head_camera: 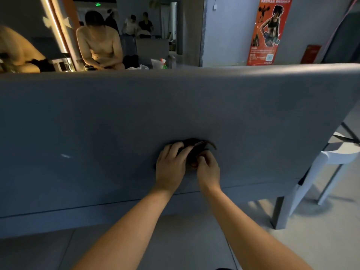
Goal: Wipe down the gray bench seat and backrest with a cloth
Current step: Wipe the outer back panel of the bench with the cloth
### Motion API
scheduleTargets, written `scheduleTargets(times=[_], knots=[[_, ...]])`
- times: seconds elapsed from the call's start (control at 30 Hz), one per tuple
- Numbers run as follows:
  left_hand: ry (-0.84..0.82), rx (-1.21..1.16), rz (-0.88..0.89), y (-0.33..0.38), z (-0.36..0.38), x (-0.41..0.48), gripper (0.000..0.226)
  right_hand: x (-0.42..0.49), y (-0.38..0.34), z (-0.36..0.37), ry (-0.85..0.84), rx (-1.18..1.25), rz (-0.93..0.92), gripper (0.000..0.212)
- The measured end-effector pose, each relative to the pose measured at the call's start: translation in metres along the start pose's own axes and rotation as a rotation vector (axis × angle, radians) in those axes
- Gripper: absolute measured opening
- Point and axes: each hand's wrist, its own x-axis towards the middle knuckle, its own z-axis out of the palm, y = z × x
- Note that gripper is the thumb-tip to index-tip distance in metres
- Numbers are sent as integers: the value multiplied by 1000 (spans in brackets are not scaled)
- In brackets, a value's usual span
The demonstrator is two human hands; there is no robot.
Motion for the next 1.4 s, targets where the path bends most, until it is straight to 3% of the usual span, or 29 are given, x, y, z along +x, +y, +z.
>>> scheduleTargets(times=[0.17,0.23,0.4,0.63,0.73,0.9,1.03,1.17,1.4], knots=[[-267,-43,-68,-8,14,-59,53,-4,24,7,3,-62,30,19],[-345,-65,-146,-8,16,-70,51,-7,33,9,-10,-99,40,18],[-421,-23,-151,-7,9,-81,59,-15,45,12,-57,-151,113,15],[-512,-77,-360,2,-21,-82,41,-34,51,21,-226,-236,180,19],[-446,-56,-369,-9,-48,-78,41,-48,41,26,-263,-187,131,20],[-5,73,-266,-37,-115,-34,34,-61,-3,48,-297,-58,5,15],[178,180,-163,-60,-152,19,32,-61,-33,69,-348,67,-34,15],[104,175,-107,-89,-140,30,34,-54,-35,77,-319,88,14,16],[-137,101,-163,-134,-83,-76,33,-52,31,93,-245,-3,128,13]])
